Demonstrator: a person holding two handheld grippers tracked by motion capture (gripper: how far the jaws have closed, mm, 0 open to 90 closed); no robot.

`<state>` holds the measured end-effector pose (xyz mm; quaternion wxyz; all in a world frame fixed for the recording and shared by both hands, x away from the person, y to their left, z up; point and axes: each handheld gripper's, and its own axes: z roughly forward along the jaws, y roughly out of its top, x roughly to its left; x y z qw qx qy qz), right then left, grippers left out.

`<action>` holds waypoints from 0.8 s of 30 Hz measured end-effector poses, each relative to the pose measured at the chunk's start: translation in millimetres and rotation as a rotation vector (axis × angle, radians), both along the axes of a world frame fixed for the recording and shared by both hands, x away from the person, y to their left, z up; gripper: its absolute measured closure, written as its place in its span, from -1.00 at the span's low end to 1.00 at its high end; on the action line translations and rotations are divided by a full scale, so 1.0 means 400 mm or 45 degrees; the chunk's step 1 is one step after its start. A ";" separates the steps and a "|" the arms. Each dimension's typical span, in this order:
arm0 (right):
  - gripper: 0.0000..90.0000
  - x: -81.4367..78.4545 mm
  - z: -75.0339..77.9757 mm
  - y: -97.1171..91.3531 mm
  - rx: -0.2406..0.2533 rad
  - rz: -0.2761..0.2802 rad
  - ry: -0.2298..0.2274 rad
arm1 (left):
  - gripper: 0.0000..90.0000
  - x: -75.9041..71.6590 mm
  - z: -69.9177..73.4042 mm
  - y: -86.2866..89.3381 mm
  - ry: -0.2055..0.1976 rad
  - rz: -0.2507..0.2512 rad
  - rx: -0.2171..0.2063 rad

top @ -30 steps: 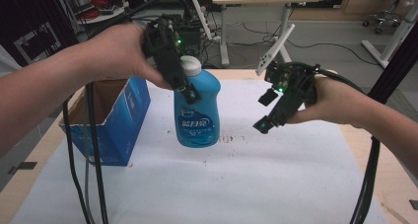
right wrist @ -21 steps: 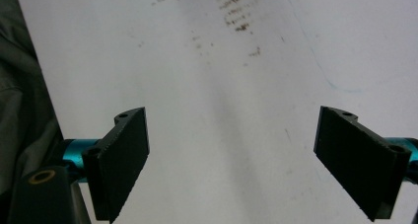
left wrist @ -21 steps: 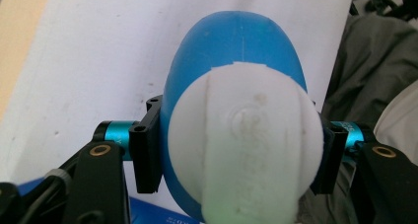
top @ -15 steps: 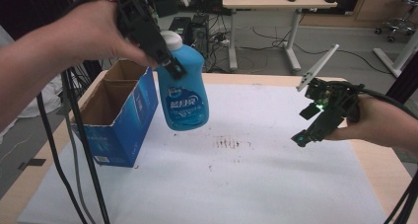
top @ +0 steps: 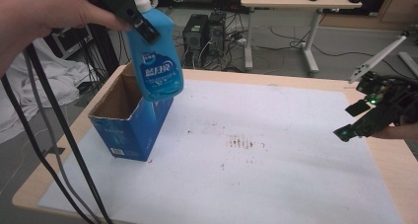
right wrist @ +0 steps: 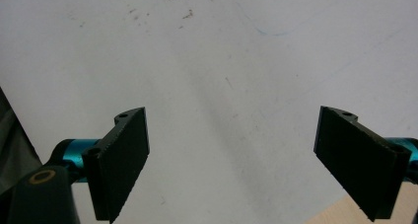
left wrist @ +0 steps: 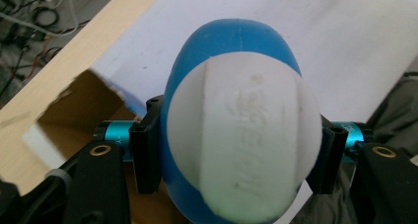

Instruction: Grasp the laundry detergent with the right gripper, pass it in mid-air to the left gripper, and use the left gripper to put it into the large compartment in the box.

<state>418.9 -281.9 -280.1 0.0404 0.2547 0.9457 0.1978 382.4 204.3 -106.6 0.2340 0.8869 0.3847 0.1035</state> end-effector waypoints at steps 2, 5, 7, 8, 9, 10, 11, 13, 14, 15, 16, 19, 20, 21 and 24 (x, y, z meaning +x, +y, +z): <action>-0.71 0.004 0.003 -0.014 0.003 -0.024 -0.002 | -0.16 -0.002 0.005 0.025 -0.012 0.054 0.010; -0.71 0.007 0.007 -0.027 0.009 -0.048 -0.004 | -0.16 -0.004 0.006 0.054 -0.017 0.126 0.029; -0.71 0.009 0.009 -0.033 0.005 -0.057 -0.004 | -0.16 -0.005 0.002 0.072 -0.022 0.166 0.040; -0.71 0.010 0.011 -0.038 0.006 -0.061 -0.003 | -0.16 -0.006 -0.003 0.087 -0.025 0.197 0.047; -0.71 0.010 0.011 -0.038 0.006 -0.061 -0.003 | -0.16 -0.006 -0.003 0.087 -0.025 0.197 0.047; -0.71 0.012 0.013 -0.044 0.003 -0.068 -0.007 | -0.16 -0.006 -0.008 0.099 -0.020 0.222 0.054; -0.71 0.012 0.013 -0.044 0.003 -0.068 -0.007 | -0.16 -0.006 -0.008 0.099 -0.020 0.222 0.054; -0.71 0.013 0.015 -0.051 0.006 -0.075 -0.002 | -0.16 -0.006 -0.013 0.109 -0.016 0.245 0.056; -0.71 0.016 0.015 -0.057 0.008 -0.083 -0.006 | -0.16 -0.005 -0.018 0.118 -0.017 0.258 0.058; -0.71 0.016 0.015 -0.057 0.008 -0.083 -0.006 | -0.16 -0.005 -0.018 0.118 -0.017 0.258 0.058; -0.71 0.016 0.015 -0.059 0.012 -0.085 -0.007 | -0.16 -0.005 -0.021 0.122 -0.017 0.271 0.056; -0.71 0.017 0.013 -0.064 0.012 -0.091 -0.004 | -0.16 -0.004 -0.028 0.129 -0.014 0.283 0.062; -0.71 0.017 0.013 -0.066 0.007 -0.094 0.000 | -0.16 -0.003 -0.036 0.132 -0.010 0.292 0.064; -0.71 0.017 0.013 -0.066 0.007 -0.094 0.000 | -0.16 -0.003 -0.036 0.132 -0.010 0.292 0.064; -0.71 0.017 0.012 -0.072 0.005 -0.106 0.002 | -0.16 -0.003 -0.049 0.140 -0.002 0.297 0.063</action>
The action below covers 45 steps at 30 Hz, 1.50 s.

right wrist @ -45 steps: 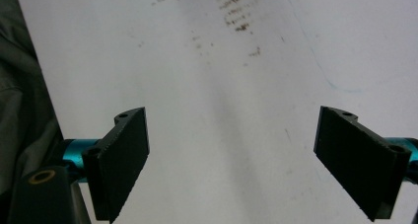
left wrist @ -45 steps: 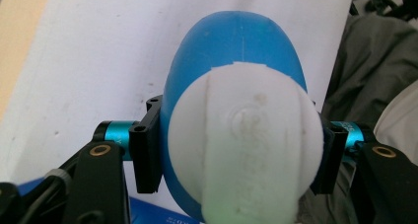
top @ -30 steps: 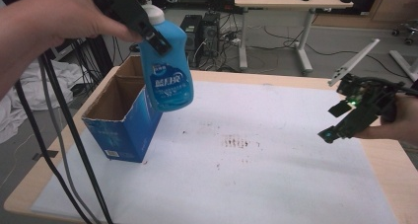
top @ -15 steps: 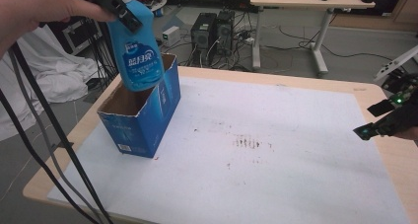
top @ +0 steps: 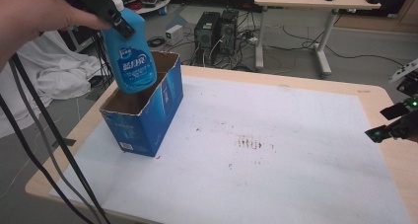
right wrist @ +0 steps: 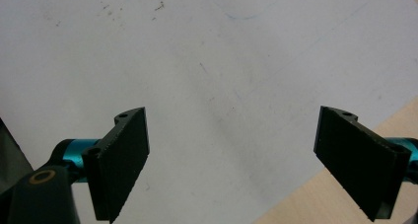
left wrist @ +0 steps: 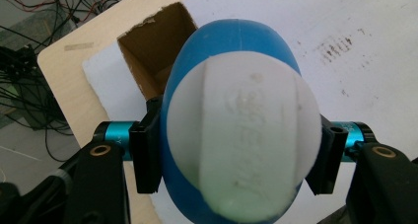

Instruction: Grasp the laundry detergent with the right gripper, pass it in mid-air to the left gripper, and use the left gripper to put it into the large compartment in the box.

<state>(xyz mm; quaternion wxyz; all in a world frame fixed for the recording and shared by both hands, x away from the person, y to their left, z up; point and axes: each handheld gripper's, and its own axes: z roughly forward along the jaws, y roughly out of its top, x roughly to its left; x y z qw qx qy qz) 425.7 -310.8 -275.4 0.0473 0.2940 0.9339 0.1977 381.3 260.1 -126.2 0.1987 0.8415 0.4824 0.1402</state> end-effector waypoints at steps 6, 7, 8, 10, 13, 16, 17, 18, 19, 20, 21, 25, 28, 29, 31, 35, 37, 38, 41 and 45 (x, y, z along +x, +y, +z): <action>-0.71 0.001 -0.002 -0.008 0.000 -0.012 0.007 | -0.16 -0.001 -0.031 0.011 0.026 0.012 -0.002; -0.71 0.001 -0.002 -0.008 0.000 -0.012 0.007 | -0.16 -0.001 -0.031 0.011 0.026 0.012 -0.002; -0.71 0.002 -0.002 -0.009 0.001 -0.016 0.006 | -0.16 -0.002 -0.039 0.013 0.030 0.016 0.000; -0.71 0.002 -0.002 -0.009 0.001 -0.016 0.007 | -0.16 -0.003 -0.044 0.014 0.028 0.017 -0.002; -0.71 0.004 -0.002 -0.008 0.003 -0.015 0.007 | -0.16 -0.005 -0.054 0.018 0.034 0.023 -0.011; -0.71 0.006 -0.003 -0.005 0.005 -0.014 0.010 | -0.16 -0.006 -0.066 0.021 0.039 0.025 -0.014; -0.71 0.006 -0.003 -0.005 0.005 -0.014 0.010 | -0.16 -0.006 -0.069 0.020 0.041 0.023 -0.012; -0.71 0.006 -0.004 -0.005 0.003 -0.014 0.009 | -0.16 -0.007 -0.076 0.020 0.043 0.021 -0.011; -0.71 0.007 -0.004 -0.004 0.004 -0.014 0.011 | -0.16 -0.007 -0.080 0.019 0.043 0.020 -0.012; -0.71 0.007 -0.004 -0.004 0.003 -0.014 0.012 | -0.16 -0.007 -0.083 0.019 0.043 0.016 -0.010; -0.71 0.007 -0.005 -0.003 0.003 -0.013 0.012 | -0.16 -0.007 -0.090 0.019 0.042 0.015 -0.012; -0.71 0.007 -0.005 -0.004 0.002 -0.010 0.013 | -0.16 -0.007 -0.111 0.019 0.051 0.016 -0.011; -0.71 0.006 -0.005 -0.004 0.001 -0.012 0.014 | -0.16 -0.007 -0.129 0.020 0.056 0.016 -0.011; -0.71 0.006 -0.006 -0.003 0.000 -0.015 0.016 | -0.16 -0.007 -0.134 0.020 0.060 0.014 -0.008; -0.71 0.006 -0.006 -0.003 -0.002 -0.010 0.014 | -0.16 -0.007 -0.145 0.020 0.059 0.009 -0.005; -0.71 0.005 -0.009 0.000 -0.002 -0.010 0.016 | -0.16 -0.006 -0.174 0.021 0.073 0.011 0.005; -0.71 0.005 -0.012 0.002 -0.002 -0.001 0.014 | -0.16 -0.007 -0.190 0.021 0.076 0.003 0.014; -0.71 0.005 -0.013 0.003 -0.002 0.001 0.015 | -0.16 -0.007 -0.199 0.021 0.078 -0.003 0.017; -0.71 0.005 -0.016 0.003 -0.003 0.001 0.020 | -0.16 -0.006 -0.225 0.019 0.081 -0.016 0.019; -0.71 0.003 -0.017 0.002 -0.001 0.002 0.019 | -0.16 -0.002 -0.259 0.017 0.089 -0.031 0.024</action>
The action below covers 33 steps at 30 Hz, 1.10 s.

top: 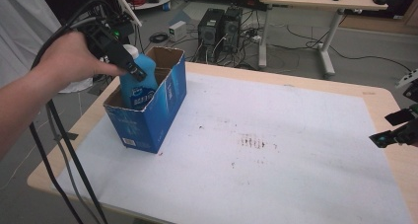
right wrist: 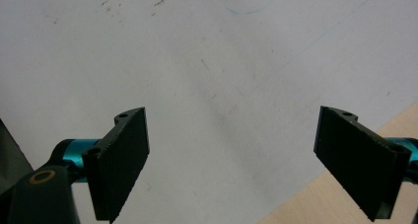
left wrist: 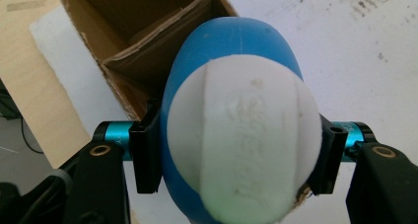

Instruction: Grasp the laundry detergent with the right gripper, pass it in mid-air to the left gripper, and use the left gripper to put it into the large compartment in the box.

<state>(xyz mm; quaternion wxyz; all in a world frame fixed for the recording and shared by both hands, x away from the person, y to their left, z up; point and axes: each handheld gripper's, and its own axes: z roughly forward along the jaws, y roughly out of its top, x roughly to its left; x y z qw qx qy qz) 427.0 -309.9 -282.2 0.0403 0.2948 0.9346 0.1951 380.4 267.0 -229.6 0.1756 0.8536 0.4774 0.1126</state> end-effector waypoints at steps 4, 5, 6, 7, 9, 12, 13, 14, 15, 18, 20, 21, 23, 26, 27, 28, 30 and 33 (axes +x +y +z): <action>-0.71 -0.003 -0.003 -0.002 0.002 -0.004 0.004 | -0.16 0.004 -0.030 0.002 0.005 -0.012 0.013; -0.71 -0.005 -0.007 -0.003 0.000 -0.002 0.007 | -0.16 0.006 -0.039 0.004 0.012 -0.020 0.020; -0.71 -0.005 -0.007 -0.003 0.000 -0.002 0.007 | -0.16 0.007 -0.044 0.005 0.012 -0.025 0.023; -0.71 -0.006 -0.007 -0.003 -0.001 -0.008 0.011 | -0.16 0.006 -0.052 0.006 0.009 -0.033 0.023; -0.71 -0.008 -0.009 -0.006 0.001 -0.011 0.010 | -0.16 0.007 -0.062 0.008 0.009 -0.045 0.026; -0.71 -0.008 -0.010 -0.006 -0.002 -0.012 0.009 | -0.16 0.008 -0.079 0.010 0.004 -0.059 0.020; -0.71 -0.007 -0.010 -0.005 -0.001 -0.010 0.009 | -0.16 0.009 -0.085 0.010 0.010 -0.062 0.022; -0.71 -0.007 -0.010 -0.005 -0.001 -0.010 0.009 | -0.16 0.008 -0.091 0.010 0.010 -0.067 0.027; -0.71 -0.008 -0.010 -0.004 0.000 -0.010 0.009 | -0.16 0.008 -0.096 0.010 0.010 -0.073 0.027; -0.71 -0.007 -0.010 -0.003 0.002 -0.006 0.005 | -0.16 0.009 -0.110 0.012 0.013 -0.079 0.032; -0.71 -0.008 -0.009 -0.003 0.002 -0.008 0.002 | -0.16 0.008 -0.118 0.012 0.004 -0.094 0.032; -0.71 -0.008 -0.009 -0.003 0.004 -0.007 0.003 | -0.16 0.008 -0.123 0.013 0.002 -0.102 0.034; -0.71 -0.008 -0.010 -0.002 0.005 -0.006 0.003 | -0.16 0.007 -0.129 0.012 0.007 -0.097 0.033; -0.71 -0.009 -0.012 -0.002 0.006 -0.004 0.002 | -0.16 0.008 -0.136 0.012 0.005 -0.106 0.038; -0.71 -0.010 -0.012 -0.001 0.005 -0.006 0.004 | -0.16 0.008 -0.140 0.011 0.004 -0.111 0.042; -0.71 -0.010 -0.012 -0.001 0.005 -0.006 0.004 | -0.16 0.008 -0.140 0.011 0.004 -0.111 0.042; -0.71 -0.011 -0.013 -0.001 0.005 -0.005 0.004 | -0.16 0.008 -0.144 0.011 0.007 -0.111 0.043; -0.71 -0.010 -0.012 -0.003 0.009 -0.006 0.004 | -0.16 0.008 -0.153 0.011 0.009 -0.122 0.045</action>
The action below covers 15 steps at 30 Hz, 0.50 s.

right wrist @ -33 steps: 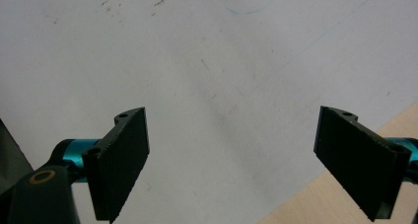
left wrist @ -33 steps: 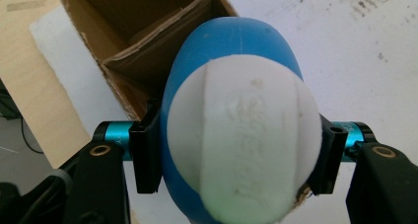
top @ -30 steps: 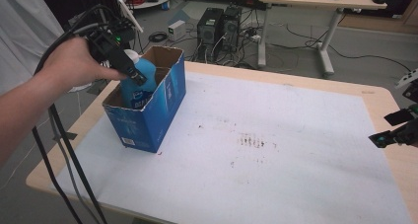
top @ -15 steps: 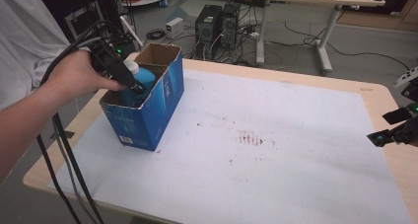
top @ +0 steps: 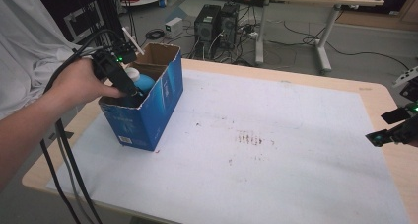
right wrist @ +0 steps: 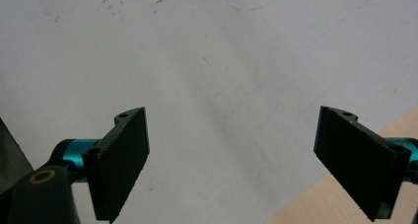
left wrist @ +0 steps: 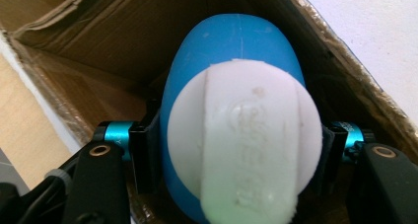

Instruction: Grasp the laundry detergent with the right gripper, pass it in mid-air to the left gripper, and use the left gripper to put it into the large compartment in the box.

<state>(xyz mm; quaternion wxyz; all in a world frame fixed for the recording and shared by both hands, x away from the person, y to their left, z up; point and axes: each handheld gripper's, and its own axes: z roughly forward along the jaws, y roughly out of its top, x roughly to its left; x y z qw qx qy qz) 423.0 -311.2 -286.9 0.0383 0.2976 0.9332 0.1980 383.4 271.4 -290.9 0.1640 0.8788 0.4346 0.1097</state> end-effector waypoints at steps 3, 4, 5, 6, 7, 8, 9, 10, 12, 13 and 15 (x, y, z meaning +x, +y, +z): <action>-0.71 0.000 0.000 0.000 -0.001 -0.001 0.000 | -0.16 -0.002 -0.003 -0.001 -0.005 -0.001 -0.001; -0.71 0.000 0.000 0.000 -0.001 -0.002 0.000 | -0.16 -0.001 -0.003 -0.001 -0.008 -0.001 -0.001; -0.71 0.000 0.000 0.000 -0.001 -0.002 0.001 | -0.16 -0.001 -0.003 0.000 -0.006 0.000 -0.001; -0.71 0.001 0.000 0.001 0.000 0.001 0.000 | -0.16 0.000 -0.003 0.000 -0.006 -0.001 -0.003; -0.71 0.001 -0.001 0.001 -0.001 -0.001 0.000 | -0.16 0.000 -0.004 0.000 -0.006 0.000 -0.004; -0.71 0.001 -0.001 0.002 0.001 -0.001 -0.001 | -0.16 0.000 -0.004 0.000 -0.005 0.001 -0.008; -0.71 0.001 -0.001 0.002 0.001 -0.001 -0.001 | -0.16 0.000 -0.004 0.000 -0.005 0.001 -0.008; -0.71 0.002 -0.001 0.002 0.001 0.000 -0.002 | -0.16 0.001 -0.004 0.001 -0.003 0.002 -0.008; -0.71 0.002 -0.001 0.001 0.002 0.001 -0.004 | -0.16 0.002 -0.004 0.002 -0.003 -0.005 -0.006; -0.71 0.002 -0.001 0.001 0.002 0.001 -0.004 | -0.16 0.002 -0.004 0.002 -0.003 -0.005 -0.006; -0.71 0.002 -0.001 0.001 0.001 0.000 -0.004 | -0.16 0.002 -0.005 0.001 -0.004 -0.004 -0.009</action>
